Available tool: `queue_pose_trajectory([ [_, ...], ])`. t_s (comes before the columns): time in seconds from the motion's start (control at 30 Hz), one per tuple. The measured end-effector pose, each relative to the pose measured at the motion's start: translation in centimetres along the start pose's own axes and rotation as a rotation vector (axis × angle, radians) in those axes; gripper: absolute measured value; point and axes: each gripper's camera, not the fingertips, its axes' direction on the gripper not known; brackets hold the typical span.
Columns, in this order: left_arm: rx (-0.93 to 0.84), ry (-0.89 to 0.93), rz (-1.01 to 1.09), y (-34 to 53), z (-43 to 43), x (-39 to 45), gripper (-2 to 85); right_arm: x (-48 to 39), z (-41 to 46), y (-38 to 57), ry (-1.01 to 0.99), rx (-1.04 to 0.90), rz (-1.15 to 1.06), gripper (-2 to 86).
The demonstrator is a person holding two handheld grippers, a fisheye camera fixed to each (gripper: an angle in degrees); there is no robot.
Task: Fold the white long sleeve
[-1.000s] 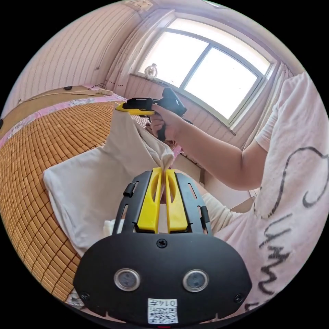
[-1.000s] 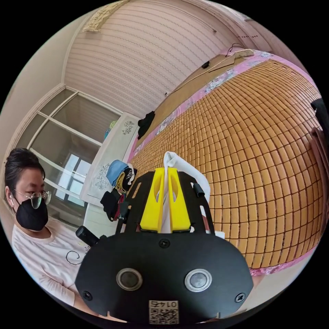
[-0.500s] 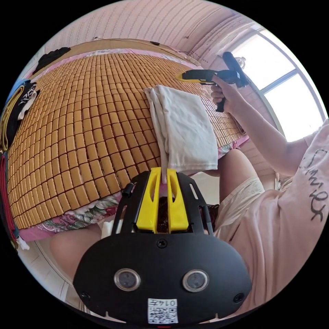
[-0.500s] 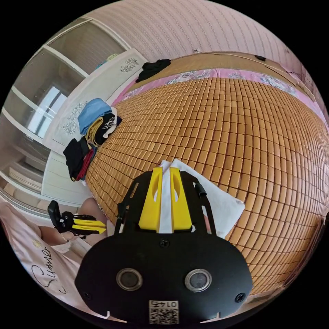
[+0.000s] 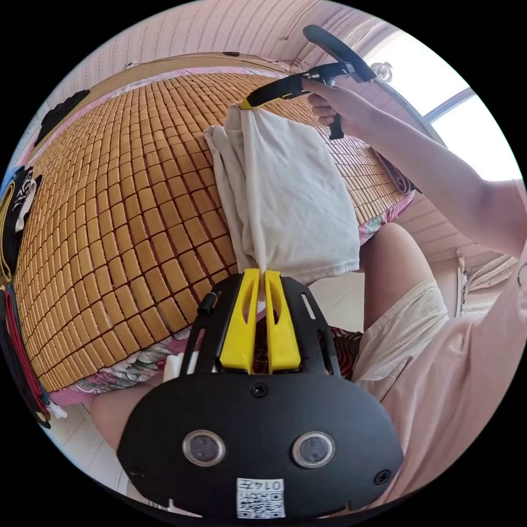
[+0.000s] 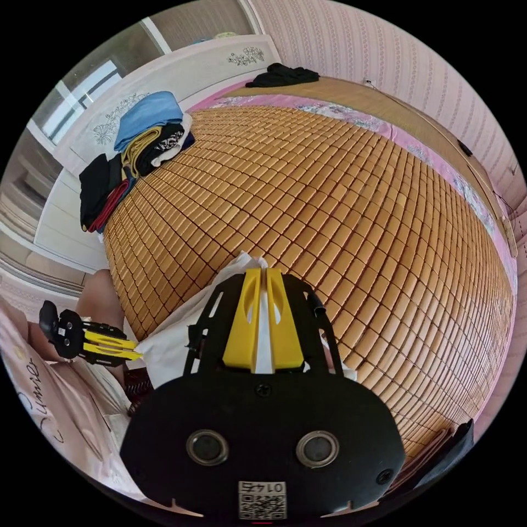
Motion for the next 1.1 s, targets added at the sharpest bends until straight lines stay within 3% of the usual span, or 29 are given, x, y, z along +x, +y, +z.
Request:
queue_pose_trajectory([
  [0.2,0.047,0.089,-0.026,1.1,-3.2,0.7,-0.2,-3.2,-3.5,0.2,-0.071,0.07,-0.147,0.6],
  [0.5,-0.017,0.046,-0.126,1.8,-1.2,-0.3,6.1,-6.4,2.4,-1.7,0.013,-0.118,-0.202,11.5],
  [0.67,0.063,0.105,-0.175,2.0,-2.0,-0.4,9.3,-7.5,5.0,-0.9,-0.039,-0.248,-0.21,8.3],
  [0.87,0.058,0.048,-0.148,2.0,-0.4,0.6,6.4,-9.8,3.3,2.9,0.042,-0.148,-0.262,2.1],
  [1.1,0.059,0.02,-0.069,2.8,-1.4,2.9,-0.2,-9.1,-5.5,10.7,-0.078,0.119,-0.055,0.5],
])
